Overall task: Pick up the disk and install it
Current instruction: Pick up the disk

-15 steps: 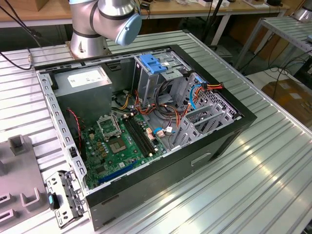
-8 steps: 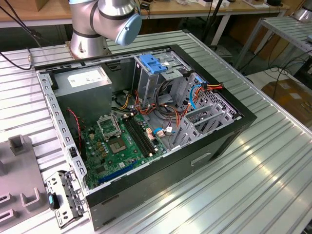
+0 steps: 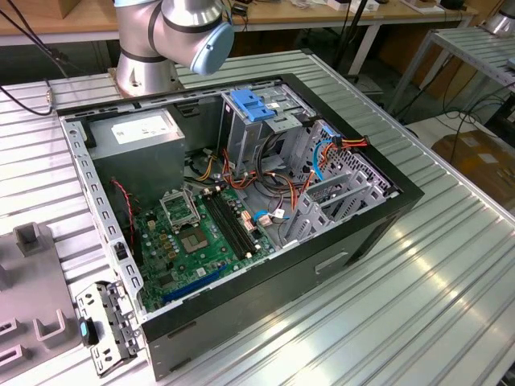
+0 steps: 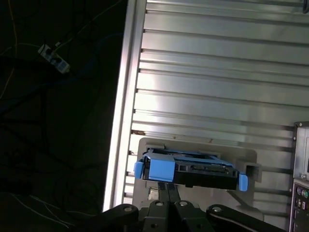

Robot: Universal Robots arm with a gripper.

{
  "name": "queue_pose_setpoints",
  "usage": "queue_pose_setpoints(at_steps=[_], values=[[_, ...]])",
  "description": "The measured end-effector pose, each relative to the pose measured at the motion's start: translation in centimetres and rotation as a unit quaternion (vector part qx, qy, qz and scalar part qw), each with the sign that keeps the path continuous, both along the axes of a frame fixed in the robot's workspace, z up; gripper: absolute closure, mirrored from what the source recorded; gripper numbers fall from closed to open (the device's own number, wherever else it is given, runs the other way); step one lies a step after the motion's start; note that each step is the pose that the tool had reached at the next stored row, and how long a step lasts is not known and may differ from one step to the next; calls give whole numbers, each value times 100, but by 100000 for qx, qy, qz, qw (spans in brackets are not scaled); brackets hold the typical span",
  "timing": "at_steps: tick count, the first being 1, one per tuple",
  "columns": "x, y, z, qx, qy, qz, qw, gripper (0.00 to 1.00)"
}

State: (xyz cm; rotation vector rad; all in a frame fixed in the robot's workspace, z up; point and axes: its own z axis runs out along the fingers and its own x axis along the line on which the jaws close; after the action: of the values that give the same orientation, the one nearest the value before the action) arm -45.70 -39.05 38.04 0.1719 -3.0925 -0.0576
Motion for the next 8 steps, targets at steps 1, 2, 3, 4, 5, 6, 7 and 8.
queue_pose_setpoints(at_steps=[1, 2, 3, 4, 5, 6, 7, 8], values=[[0, 0, 1, -4, 9, 417, 99999, 89], [0, 0, 1, -2, 7, 695, 99998, 89], [0, 0, 1, 0, 4, 969, 99995, 89], [0, 0, 1, -2, 9, 1295, 99992, 89], [0, 0, 1, -3, 6, 1600, 99987, 89], [0, 0, 1, -3, 6, 1860, 99983, 89], [0, 0, 1, -2, 4, 2179, 99976, 89], [0, 0, 1, -1, 4, 2451, 99970, 89]])
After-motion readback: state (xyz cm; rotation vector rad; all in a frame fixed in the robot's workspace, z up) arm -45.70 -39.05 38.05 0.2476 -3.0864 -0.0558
